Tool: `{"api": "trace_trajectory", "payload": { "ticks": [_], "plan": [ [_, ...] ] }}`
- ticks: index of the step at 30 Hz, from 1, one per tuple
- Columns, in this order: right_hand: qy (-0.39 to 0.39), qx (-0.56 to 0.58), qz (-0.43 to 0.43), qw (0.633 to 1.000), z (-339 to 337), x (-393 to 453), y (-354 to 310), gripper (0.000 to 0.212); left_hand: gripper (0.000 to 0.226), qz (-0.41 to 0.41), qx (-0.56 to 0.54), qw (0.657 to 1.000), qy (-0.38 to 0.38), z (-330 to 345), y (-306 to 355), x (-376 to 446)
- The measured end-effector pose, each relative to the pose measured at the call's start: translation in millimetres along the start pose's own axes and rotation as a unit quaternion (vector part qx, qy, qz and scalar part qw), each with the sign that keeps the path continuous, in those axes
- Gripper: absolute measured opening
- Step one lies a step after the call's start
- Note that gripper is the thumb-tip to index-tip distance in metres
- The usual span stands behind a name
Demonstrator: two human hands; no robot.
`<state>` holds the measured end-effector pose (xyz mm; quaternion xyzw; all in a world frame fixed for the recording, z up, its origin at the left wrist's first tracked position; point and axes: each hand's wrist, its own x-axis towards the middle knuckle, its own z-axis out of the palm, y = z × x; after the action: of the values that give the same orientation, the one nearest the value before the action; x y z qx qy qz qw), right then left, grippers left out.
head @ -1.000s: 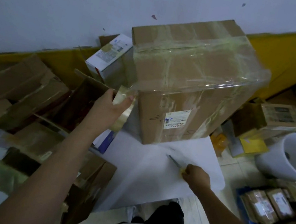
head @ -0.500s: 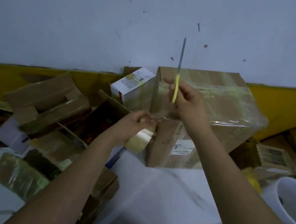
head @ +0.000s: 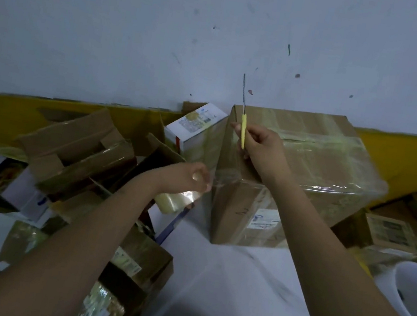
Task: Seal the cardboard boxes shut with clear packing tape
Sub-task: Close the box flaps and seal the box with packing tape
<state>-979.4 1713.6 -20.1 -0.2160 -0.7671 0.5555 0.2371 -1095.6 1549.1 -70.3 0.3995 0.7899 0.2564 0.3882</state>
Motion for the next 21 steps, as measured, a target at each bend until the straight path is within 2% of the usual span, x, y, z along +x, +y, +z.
{"api": "trace_trajectory", "payload": {
  "ticks": [3, 5, 7, 10, 13, 15, 16, 19, 21],
  "plan": [
    [-0.005, -0.031, -0.002, 1.0, 0, -5, -10, 0.019, 0.019, 0.017, 0.036, 0.999, 0.004, -15, 2, -2],
    [-0.018, -0.042, -0.014, 0.999, -4, -19, -20, 0.026, 0.026, 0.029, 0.058, 0.998, 0.004, -20, 7, -8],
    [-0.061, -0.029, -0.01, 0.998, -7, -52, -26, 0.019, 0.034, 0.021, 0.041, 0.999, -0.002, -25, 9, -10],
    [-0.154, -0.034, 0.042, 0.987, -8, -120, -4, 0.022, 0.022, 0.022, 0.057, 0.998, -0.035, -34, 13, -11],
    [-0.209, -0.09, 0.155, 0.961, 3, -157, 37, 0.045, 0.019, 0.019, 0.057, 0.997, -0.043, -42, 19, -12],
    [-0.222, -0.103, 0.211, 0.946, 13, -154, 54, 0.068, 0.016, 0.011, 0.053, 0.998, -0.04, -45, 23, -10],
    [-0.221, -0.1, 0.235, 0.941, 18, -148, 55, 0.072, 0.015, 0.009, 0.062, 0.997, -0.035, -47, 24, -8],
    [-0.208, -0.081, 0.261, 0.939, 31, -123, 47, 0.049, 0.015, 0.031, 0.129, 0.991, -0.023, -51, 25, -2],
    [-0.187, -0.041, 0.265, 0.945, 39, -110, 42, 0.048, 0.018, 0.029, 0.152, 0.988, -0.022, -52, 26, -2]
  ]
}}
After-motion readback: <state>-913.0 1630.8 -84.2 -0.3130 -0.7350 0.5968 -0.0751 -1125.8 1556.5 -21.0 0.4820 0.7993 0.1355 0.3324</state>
